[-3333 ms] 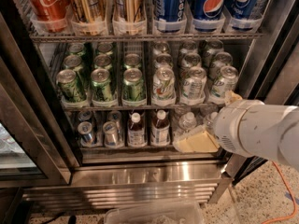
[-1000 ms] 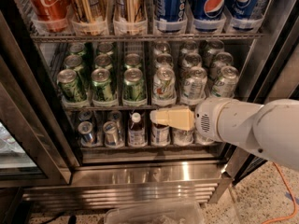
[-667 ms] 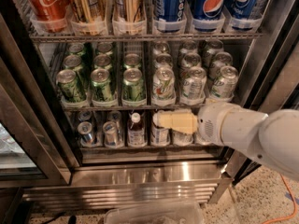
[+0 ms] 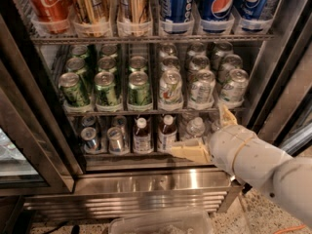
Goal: Pick 7up can from middle shelf of fridge
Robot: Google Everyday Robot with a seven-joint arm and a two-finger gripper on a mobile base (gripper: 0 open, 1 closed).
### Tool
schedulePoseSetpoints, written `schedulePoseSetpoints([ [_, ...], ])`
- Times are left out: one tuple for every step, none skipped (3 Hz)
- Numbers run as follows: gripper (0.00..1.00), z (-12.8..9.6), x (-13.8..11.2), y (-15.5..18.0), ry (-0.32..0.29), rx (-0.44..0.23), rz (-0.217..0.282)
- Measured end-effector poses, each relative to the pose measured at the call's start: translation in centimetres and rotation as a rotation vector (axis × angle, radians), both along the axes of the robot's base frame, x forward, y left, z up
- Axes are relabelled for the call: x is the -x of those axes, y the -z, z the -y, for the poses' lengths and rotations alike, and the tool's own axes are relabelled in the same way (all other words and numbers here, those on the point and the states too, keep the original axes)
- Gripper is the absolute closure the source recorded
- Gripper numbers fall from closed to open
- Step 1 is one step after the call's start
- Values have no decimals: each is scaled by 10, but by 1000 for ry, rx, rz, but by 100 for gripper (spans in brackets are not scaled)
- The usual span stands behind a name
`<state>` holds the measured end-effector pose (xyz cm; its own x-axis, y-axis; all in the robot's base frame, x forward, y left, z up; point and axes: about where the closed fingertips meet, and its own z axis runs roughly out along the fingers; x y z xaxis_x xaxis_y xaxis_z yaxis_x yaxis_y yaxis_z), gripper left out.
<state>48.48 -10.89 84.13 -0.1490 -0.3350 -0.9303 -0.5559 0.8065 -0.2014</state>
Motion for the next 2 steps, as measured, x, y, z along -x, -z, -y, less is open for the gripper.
schedulePoseSetpoints([
  [0,-1,8,-2,-20,172,186],
  [0,-4,7,-6,-32,216,222],
])
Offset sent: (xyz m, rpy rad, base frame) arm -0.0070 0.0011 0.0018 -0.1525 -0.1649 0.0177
